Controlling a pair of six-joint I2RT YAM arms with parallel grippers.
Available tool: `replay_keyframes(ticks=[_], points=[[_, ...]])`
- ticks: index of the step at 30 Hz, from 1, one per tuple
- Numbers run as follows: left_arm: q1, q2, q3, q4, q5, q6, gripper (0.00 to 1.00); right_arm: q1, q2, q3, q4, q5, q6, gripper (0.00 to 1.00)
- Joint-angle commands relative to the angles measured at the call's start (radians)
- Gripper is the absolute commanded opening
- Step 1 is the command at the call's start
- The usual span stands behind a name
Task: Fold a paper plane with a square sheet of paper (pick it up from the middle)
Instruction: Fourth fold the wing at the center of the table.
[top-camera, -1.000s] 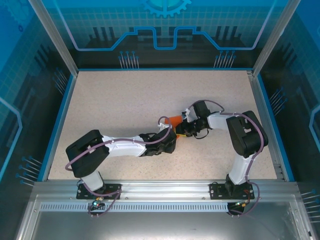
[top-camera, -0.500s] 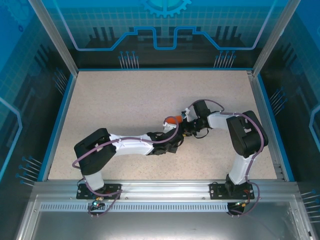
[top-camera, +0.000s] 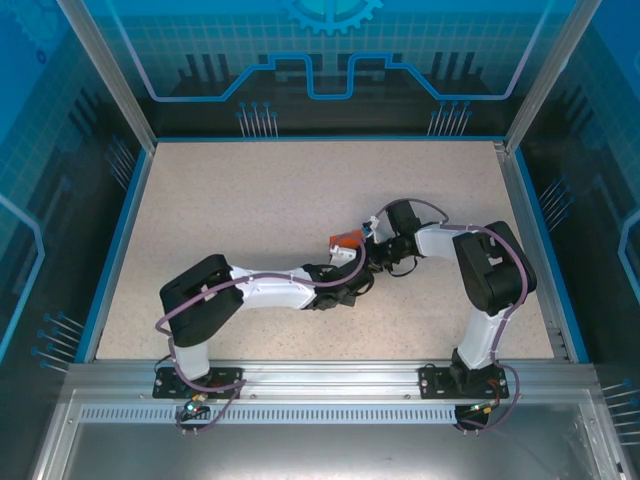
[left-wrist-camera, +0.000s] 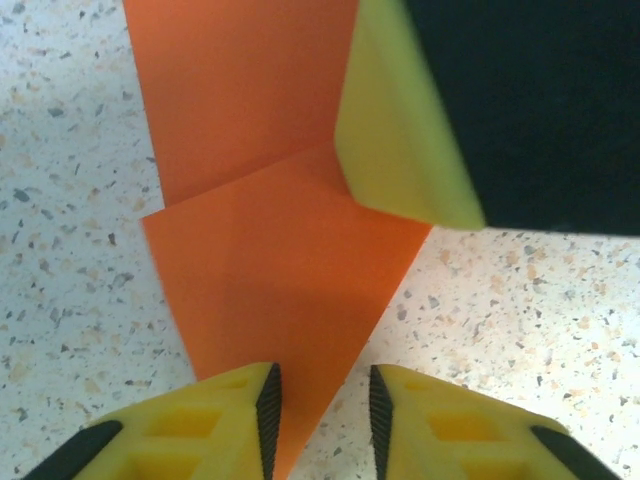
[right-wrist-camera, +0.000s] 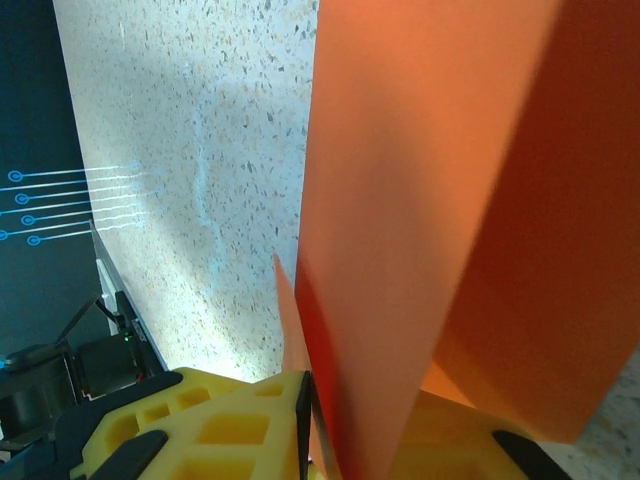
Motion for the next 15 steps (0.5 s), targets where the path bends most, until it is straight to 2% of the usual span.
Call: replay_keyframes(ticks=[1,8,15], points=[[-0.010,0.029,0.033,-0.050,-0.041,-0.012,0.30,-0.013,-0.005,0.027,-0.022,-0.023,-0.013,0.19],[-0.014,0.031,0.034,-0.072,-0.079,-0.023,0.34,-0.014,0.006,0.033,-0.018,-0.030,-0.010,0.18],[-0.014,0.044,0.038,-0.066,-0.078,-0.015,0.30,-0.014,0.010,0.033,-0.016,-0.036,-0.006,0.16]])
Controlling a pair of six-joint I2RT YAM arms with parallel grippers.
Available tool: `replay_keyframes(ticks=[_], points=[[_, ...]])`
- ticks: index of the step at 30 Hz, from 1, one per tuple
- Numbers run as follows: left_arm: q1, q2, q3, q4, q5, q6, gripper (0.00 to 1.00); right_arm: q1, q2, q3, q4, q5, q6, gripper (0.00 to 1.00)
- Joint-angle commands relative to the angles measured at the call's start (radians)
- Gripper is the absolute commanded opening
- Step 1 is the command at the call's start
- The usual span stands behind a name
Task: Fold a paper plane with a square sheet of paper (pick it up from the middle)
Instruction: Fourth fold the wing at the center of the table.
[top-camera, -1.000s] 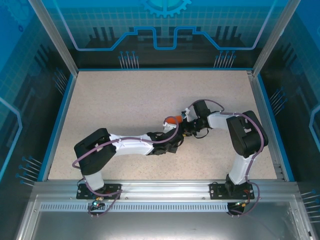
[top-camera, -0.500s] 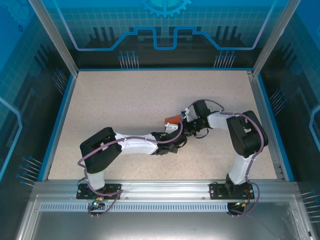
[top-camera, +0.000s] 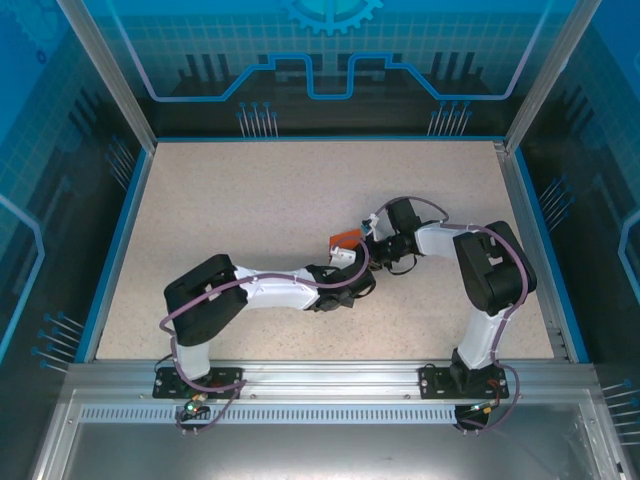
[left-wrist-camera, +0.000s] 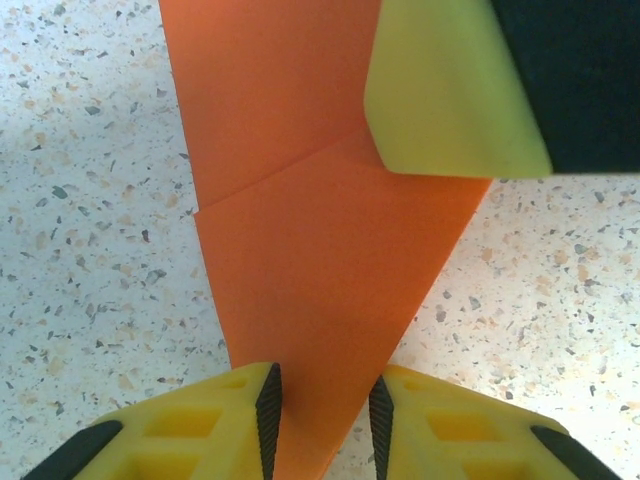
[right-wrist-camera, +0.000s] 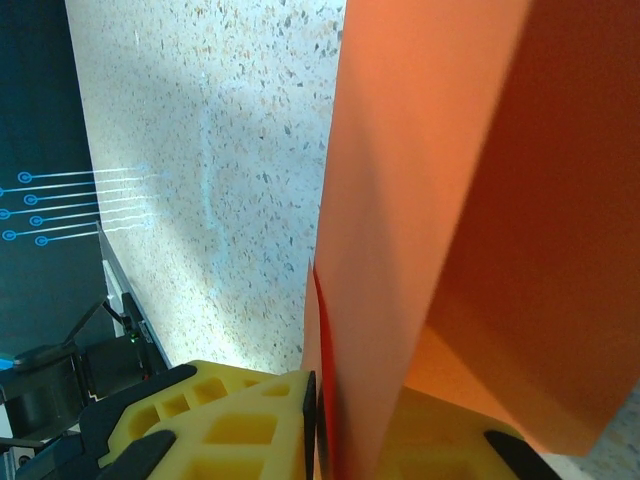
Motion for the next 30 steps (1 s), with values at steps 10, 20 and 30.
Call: replay_keyframes(ticks=[10,20,30], points=[[-0.007,0.021,0.025,-0.026,-0.036,-0.018,0.28,-0.013,0.012,0.020,-0.017,-0.033,-0.008,0.16],[-0.018,0.015,0.023,-0.031,-0.068,0.001,0.38,-0.013,0.010,0.021,-0.016,-0.037,-0.009,0.11],[-0.018,0.026,0.023,-0.047,-0.095,0.003,0.34,-0.012,0.011,0.022,-0.020,-0.034,-0.010,0.11]])
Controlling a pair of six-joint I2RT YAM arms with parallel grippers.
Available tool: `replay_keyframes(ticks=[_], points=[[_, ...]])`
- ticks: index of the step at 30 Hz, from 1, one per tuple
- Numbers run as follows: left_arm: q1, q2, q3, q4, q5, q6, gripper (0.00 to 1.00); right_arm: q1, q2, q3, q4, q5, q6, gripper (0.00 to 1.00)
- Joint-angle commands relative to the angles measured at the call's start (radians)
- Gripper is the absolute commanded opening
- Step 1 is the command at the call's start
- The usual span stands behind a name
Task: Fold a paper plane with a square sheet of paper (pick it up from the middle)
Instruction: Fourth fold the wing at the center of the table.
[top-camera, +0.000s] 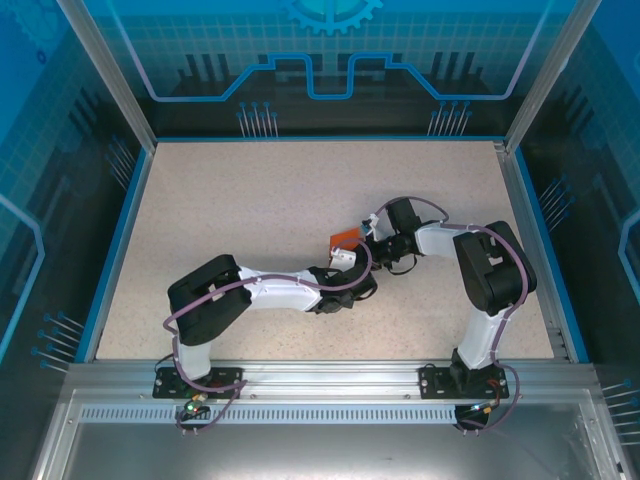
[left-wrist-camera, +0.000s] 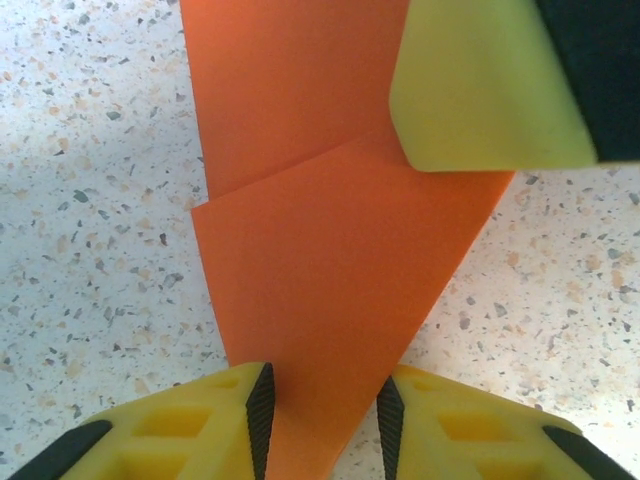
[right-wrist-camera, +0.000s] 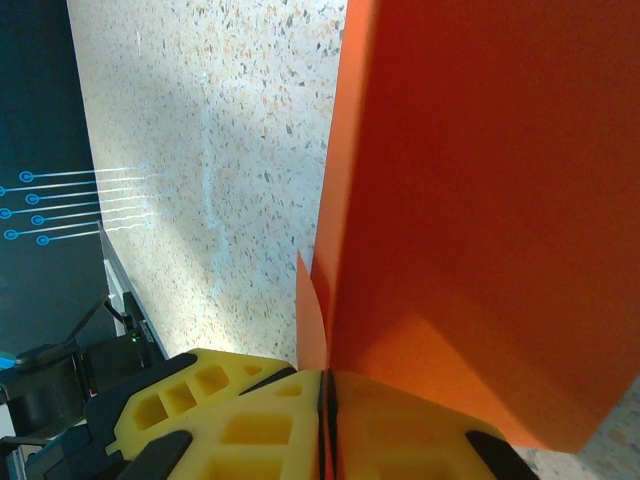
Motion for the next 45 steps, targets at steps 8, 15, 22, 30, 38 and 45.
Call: replay_keyframes(ticks=[8,15,22,30,38,45], points=[[-0.008,0.012,0.017,-0.041,-0.046,0.005,0.26,-0.013,0.016,0.025,-0.022,-0.028,-0.009,0.10],[-0.008,0.007,0.008,-0.027,-0.042,0.015,0.17,-0.012,0.020,0.030,-0.027,-0.031,-0.012,0.10],[-0.008,-0.019,-0.014,0.000,-0.049,0.030,0.25,-0.011,0.019,0.033,-0.033,-0.032,-0.017,0.09],[-0.010,-0.006,-0.012,-0.013,-0.057,0.051,0.31,-0.011,0.018,0.034,-0.034,-0.034,-0.017,0.09],[-0.010,0.008,0.000,-0.035,-0.070,0.054,0.25,-0.011,0.020,0.035,-0.037,-0.032,-0.019,0.09],[-0.010,0.011,0.004,-0.043,-0.076,0.049,0.14,-0.011,0.020,0.038,-0.041,-0.030,-0.022,0.10]])
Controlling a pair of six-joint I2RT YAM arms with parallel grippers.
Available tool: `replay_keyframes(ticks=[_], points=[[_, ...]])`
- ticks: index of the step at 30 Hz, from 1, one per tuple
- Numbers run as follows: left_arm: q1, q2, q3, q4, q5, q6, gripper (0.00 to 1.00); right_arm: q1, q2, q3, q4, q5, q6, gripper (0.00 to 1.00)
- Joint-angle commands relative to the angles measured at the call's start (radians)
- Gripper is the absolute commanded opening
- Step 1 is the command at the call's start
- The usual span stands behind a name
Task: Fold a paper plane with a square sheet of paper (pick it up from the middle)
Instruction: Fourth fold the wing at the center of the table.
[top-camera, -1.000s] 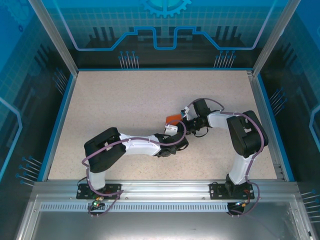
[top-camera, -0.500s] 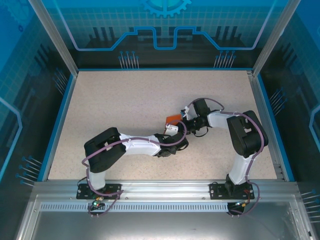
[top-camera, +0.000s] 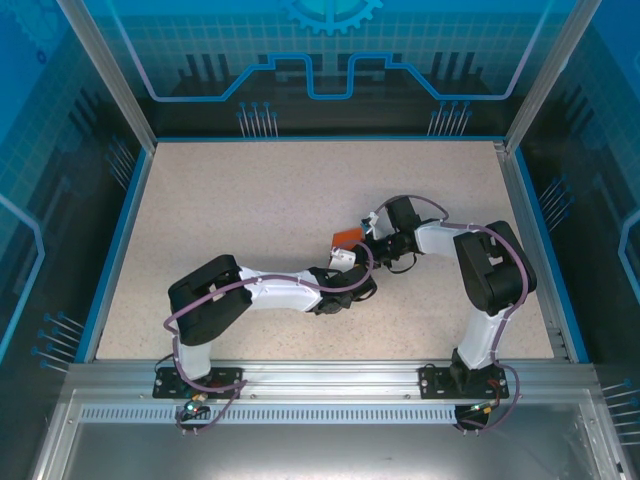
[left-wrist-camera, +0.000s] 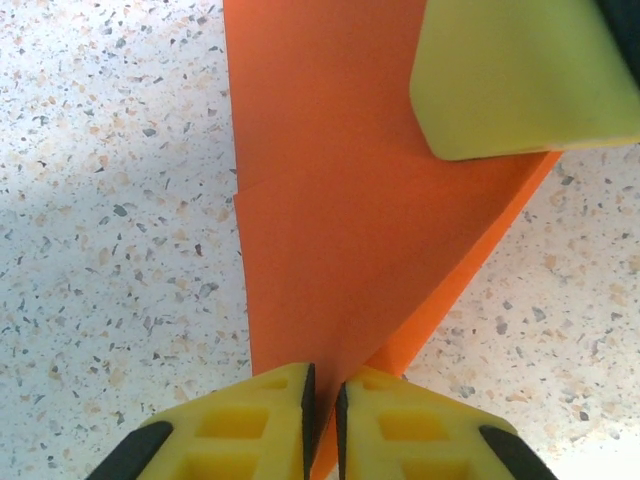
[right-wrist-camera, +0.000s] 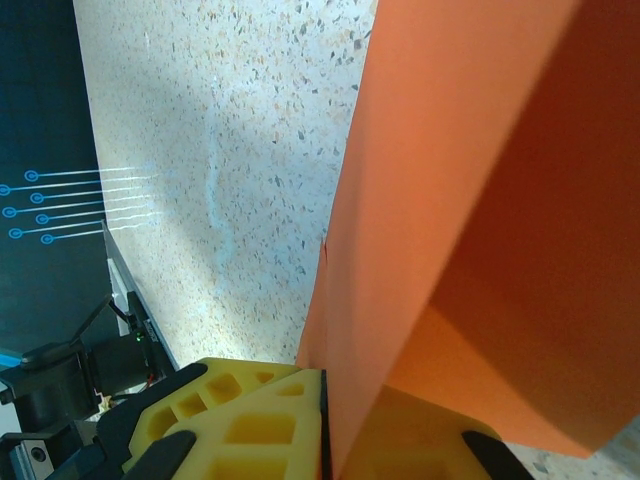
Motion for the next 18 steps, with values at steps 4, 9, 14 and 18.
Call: replay_keyframes(ticks=[4,9,14,18], points=[[-0.008,0.000,-0.002,-0.011,-0.023,0.017,0.09,-0.012,0.009,0.020,-0.030,-0.026,-0.019,0.13],[0.004,-0.035,-0.047,0.063,0.030,0.020,0.05,-0.036,-0.073,0.003,-0.061,0.001,-0.034,0.21],[0.046,-0.103,-0.153,0.219,0.159,0.031,0.04,-0.134,-0.208,-0.046,-0.090,0.025,-0.032,0.39],[0.094,-0.133,-0.221,0.335,0.290,0.040,0.04,-0.165,-0.289,-0.071,-0.109,0.047,-0.043,0.43]])
